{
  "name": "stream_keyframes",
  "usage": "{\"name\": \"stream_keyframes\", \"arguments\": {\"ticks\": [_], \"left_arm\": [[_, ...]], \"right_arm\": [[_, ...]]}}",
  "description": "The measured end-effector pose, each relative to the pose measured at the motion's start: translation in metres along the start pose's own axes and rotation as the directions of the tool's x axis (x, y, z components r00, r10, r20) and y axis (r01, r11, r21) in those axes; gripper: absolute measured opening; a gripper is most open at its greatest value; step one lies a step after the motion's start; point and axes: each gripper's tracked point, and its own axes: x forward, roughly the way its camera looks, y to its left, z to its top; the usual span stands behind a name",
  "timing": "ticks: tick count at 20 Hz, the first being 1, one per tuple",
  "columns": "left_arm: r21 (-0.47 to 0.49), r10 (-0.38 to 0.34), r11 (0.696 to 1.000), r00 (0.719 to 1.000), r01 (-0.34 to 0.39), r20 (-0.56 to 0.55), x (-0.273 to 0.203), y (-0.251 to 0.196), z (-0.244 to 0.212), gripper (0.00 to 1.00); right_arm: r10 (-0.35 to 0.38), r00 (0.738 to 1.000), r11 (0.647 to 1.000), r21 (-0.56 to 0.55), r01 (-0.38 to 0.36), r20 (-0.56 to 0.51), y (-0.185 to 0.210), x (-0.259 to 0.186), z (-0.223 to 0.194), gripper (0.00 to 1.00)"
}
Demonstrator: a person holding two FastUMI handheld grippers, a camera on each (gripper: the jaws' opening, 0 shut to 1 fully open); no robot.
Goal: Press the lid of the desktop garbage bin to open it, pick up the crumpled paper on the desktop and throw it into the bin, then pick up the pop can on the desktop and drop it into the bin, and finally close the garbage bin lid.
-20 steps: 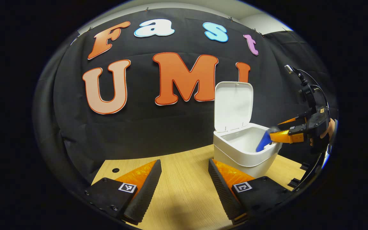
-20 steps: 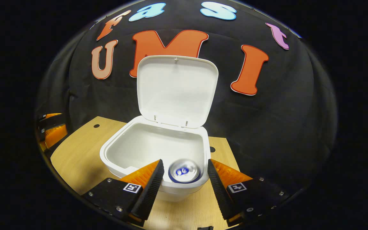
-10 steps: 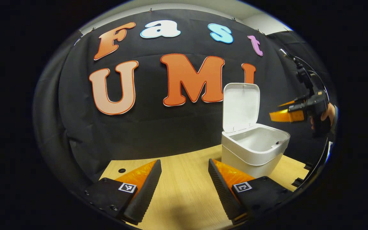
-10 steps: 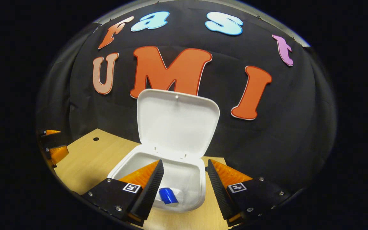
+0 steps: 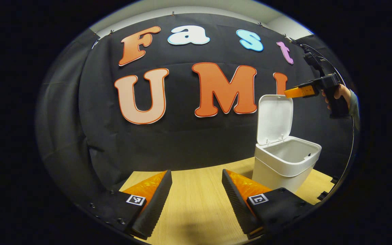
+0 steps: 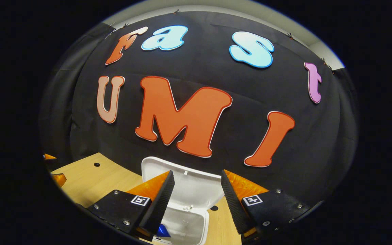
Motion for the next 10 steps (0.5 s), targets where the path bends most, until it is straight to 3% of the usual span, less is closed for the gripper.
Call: {"name": "stream_keyframes", "arguments": {"ticks": [5, 10], "left_arm": [[-0.021, 0.073, 0.997, 0.997, -0.072, 0.021, -0.010, 0.028, 0.007, 0.94], [-0.043, 0.129, 0.991, 0.992, -0.129, 0.010, -0.015, 0.051, 0.000, 0.94]], "right_arm": [[-0.020, 1.000, 1.000, -0.016, 0.020, 0.024, -0.001, 0.036, 0.033, 0.84], [-0.024, 0.997, 0.999, 0.030, 0.027, -0.067, 0.008, 0.065, 0.016, 0.84]]}}
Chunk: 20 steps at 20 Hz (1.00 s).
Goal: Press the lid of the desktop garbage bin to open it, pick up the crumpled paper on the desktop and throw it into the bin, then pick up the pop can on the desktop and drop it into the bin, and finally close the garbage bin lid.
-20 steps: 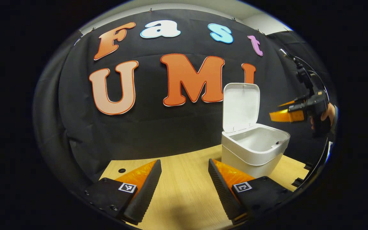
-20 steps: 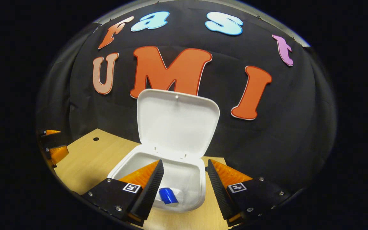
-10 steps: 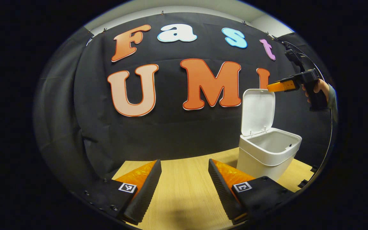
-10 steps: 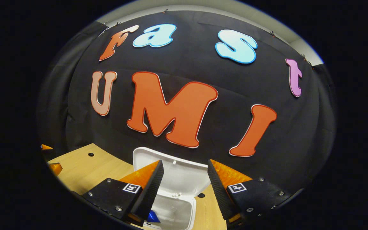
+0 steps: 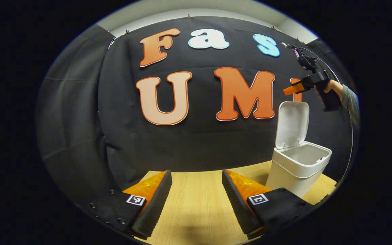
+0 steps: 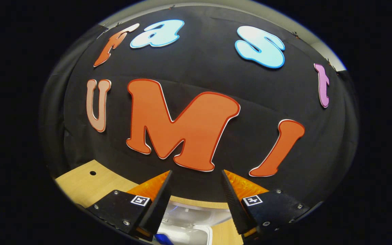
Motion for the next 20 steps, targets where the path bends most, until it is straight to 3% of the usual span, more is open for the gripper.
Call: {"name": "stream_keyframes", "arguments": {"ticks": [2, 3, 8, 14, 20], "left_arm": [[-0.003, 0.014, 1.000, 1.000, -0.014, -0.005, 0.000, 0.007, -0.003, 0.94], [-0.004, 0.014, 1.000, 1.000, -0.014, -0.008, 0.000, 0.008, -0.003, 0.94], [-0.004, -0.021, 1.000, 1.000, 0.021, -0.005, 0.008, 0.001, -0.003, 0.92], [-0.043, -0.072, 0.997, 0.997, 0.070, -0.029, 0.010, -0.011, -0.012, 0.94], [-0.049, -0.078, 0.996, 0.996, 0.076, -0.042, 0.014, -0.012, -0.017, 0.94]], "right_arm": [[0.031, 0.997, 1.000, 0.002, -0.031, -0.069, 0.012, -0.005, -0.021, 0.84], [0.037, 0.999, 0.999, 0.023, -0.036, -0.031, 0.015, -0.007, -0.014, 0.84], [0.074, 0.995, 0.996, 0.045, -0.072, -0.060, 0.025, -0.040, -0.036, 0.83], [0.070, 0.984, 0.995, 0.086, -0.057, -0.162, 0.029, -0.070, -0.098, 0.84], [0.098, 0.974, 0.987, 0.142, -0.070, -0.202, 0.050, -0.094, -0.145, 0.82]]}}
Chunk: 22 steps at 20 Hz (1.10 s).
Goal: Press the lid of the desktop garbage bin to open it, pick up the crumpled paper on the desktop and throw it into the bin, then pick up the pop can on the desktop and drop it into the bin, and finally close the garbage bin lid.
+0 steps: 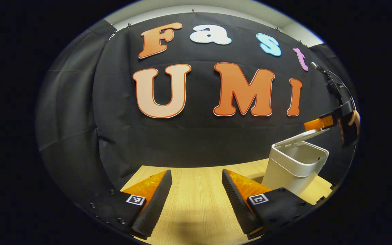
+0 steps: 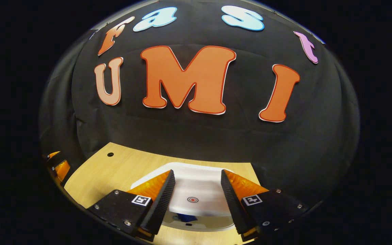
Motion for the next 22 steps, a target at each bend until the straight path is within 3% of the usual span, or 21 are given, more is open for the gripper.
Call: {"name": "stream_keyframes", "arguments": {"ticks": [5, 9, 17, 22], "left_arm": [[0.027, -0.015, 1.000, 1.000, 0.015, -0.003, -0.002, -0.005, -0.002, 0.94], [0.012, -0.025, 1.000, 1.000, 0.025, -0.013, -0.001, -0.008, -0.006, 0.94], [0.019, -0.039, 0.999, 0.999, 0.040, -0.023, -0.001, -0.014, -0.007, 0.94], [0.024, -0.055, 0.998, 0.998, 0.056, -0.040, 0.000, -0.018, -0.010, 0.94]], "right_arm": [[0.001, 1.000, 1.000, 0.006, -0.001, -0.030, 0.017, -0.005, -0.042, 0.78], [-0.005, 0.997, 0.997, 0.074, 0.010, -0.075, 0.026, -0.007, -0.070, 0.73], [-0.028, 1.000, 0.995, 0.097, 0.029, -0.014, 0.027, -0.013, -0.074, 0.76], [-0.048, 0.999, 0.990, 0.135, 0.049, -0.009, 0.021, -0.012, -0.079, 0.54]]}}
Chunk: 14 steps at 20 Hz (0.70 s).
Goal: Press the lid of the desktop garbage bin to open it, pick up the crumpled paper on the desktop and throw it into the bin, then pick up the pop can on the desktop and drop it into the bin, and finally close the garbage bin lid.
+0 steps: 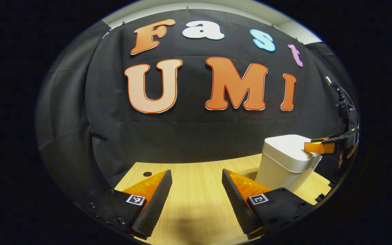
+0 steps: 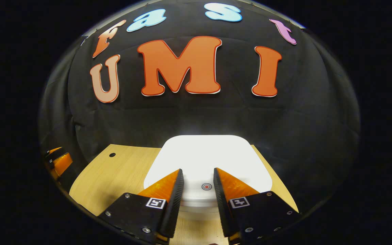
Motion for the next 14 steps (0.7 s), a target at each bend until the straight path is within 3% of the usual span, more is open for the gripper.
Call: {"name": "stream_keyframes", "arguments": {"ticks": [4, 6, 11, 13, 14], "left_arm": [[0.002, -0.012, 1.000, 1.000, 0.012, -0.003, -0.001, -0.001, 0.001, 0.92], [0.008, -0.013, 1.000, 1.000, 0.013, 0.004, 0.000, -0.001, 0.003, 0.92], [0.012, -0.025, 1.000, 0.999, 0.024, 0.034, -0.003, 0.006, 0.021, 0.92], [0.025, -0.006, 1.000, 0.997, 0.004, 0.077, -0.006, 0.017, 0.038, 0.94], [0.018, 0.003, 1.000, 0.996, -0.005, 0.084, -0.008, 0.021, 0.041, 0.94]], "right_arm": [[-0.022, 1.000, 1.000, -0.005, 0.022, -0.008, -0.001, -0.003, -0.005, 0.44], [-0.037, 0.999, 0.999, 0.002, 0.037, 0.005, 0.000, -0.008, -0.004, 0.34], [-0.051, 0.997, 0.997, -0.050, 0.054, 0.061, 0.003, -0.020, -0.004, 0.34], [-0.063, 0.995, 0.995, -0.067, 0.068, 0.078, 0.001, -0.026, -0.002, 0.36], [-0.055, 0.995, 0.997, -0.051, 0.060, 0.084, 0.003, -0.030, 0.000, 0.42]]}}
